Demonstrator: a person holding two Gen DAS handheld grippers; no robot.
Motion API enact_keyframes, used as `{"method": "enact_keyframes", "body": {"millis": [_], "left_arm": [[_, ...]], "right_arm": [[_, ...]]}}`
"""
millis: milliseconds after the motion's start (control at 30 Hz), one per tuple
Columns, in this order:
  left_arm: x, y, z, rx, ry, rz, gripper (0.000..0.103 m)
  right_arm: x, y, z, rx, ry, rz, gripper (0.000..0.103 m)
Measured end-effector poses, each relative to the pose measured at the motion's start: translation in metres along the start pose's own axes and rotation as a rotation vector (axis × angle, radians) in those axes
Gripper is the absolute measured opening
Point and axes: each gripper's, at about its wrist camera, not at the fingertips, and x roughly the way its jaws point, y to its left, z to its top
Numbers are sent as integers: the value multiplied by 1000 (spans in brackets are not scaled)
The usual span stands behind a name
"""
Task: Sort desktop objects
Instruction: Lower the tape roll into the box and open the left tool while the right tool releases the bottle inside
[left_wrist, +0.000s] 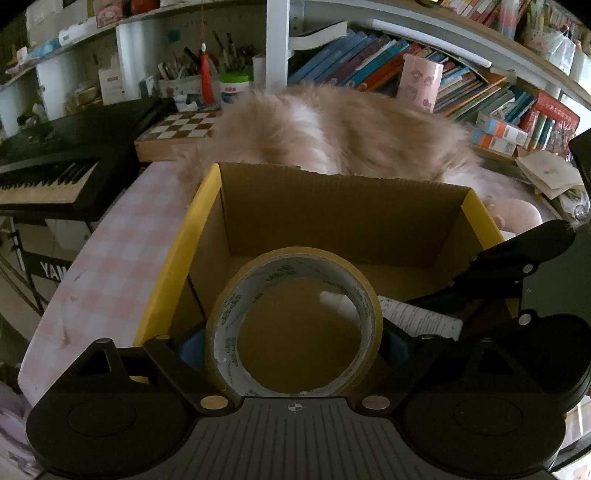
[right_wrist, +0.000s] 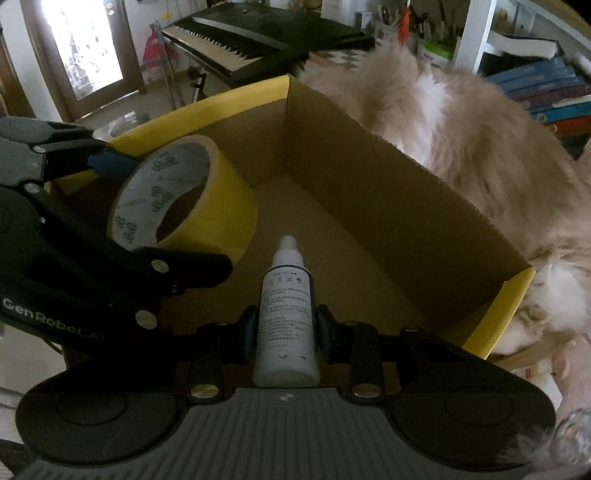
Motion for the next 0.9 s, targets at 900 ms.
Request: {"method": "enact_keyframes", "body": {"millis": [900], "left_arm": [[-85,11,-5,-158,-287,3,94]], "right_arm": [[-95,-7,-20,271,-356,-149,38]]}}
